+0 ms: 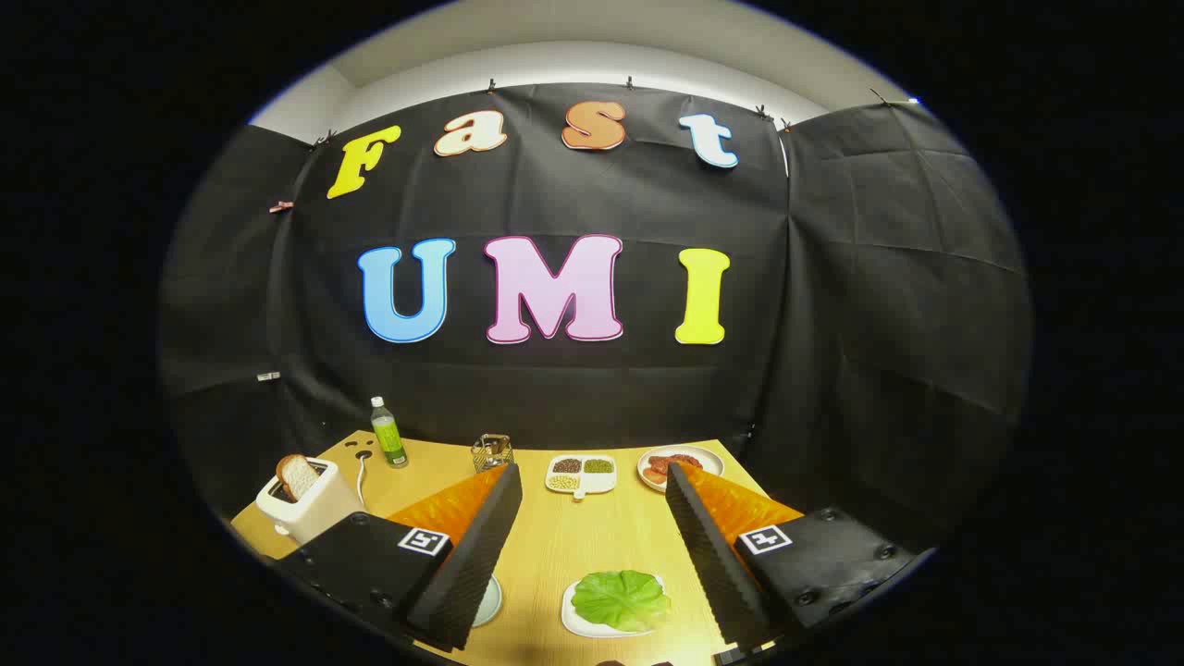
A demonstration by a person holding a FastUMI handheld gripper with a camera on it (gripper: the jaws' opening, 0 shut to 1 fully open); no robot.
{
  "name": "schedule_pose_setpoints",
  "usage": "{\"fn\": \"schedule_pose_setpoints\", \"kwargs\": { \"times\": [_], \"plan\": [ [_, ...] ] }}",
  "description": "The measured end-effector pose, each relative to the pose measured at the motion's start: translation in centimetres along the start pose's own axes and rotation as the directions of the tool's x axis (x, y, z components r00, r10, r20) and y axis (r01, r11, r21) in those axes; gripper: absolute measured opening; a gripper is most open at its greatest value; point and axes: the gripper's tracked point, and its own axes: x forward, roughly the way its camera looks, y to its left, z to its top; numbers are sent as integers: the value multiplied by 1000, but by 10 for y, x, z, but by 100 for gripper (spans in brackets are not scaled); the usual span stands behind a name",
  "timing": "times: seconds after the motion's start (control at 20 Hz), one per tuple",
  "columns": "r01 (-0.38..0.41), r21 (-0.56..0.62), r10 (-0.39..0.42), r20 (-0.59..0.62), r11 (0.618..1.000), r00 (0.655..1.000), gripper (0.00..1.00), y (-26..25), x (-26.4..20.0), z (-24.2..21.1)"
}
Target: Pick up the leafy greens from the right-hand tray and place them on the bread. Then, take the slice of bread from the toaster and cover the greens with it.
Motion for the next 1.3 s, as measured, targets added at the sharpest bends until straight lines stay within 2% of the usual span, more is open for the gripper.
{"fn": "schedule_pose_setpoints", "kwargs": {
  "times": [0.4,0.8,1.3],
  "plan": [
    [-15,-7,15,-54,1000,998,98,-11,8,-23],
    [-49,-10,46,-209,999,977,98,-18,23,-87],
    [-68,-29,61,-199,997,978,98,-18,34,-89]
  ]
}}
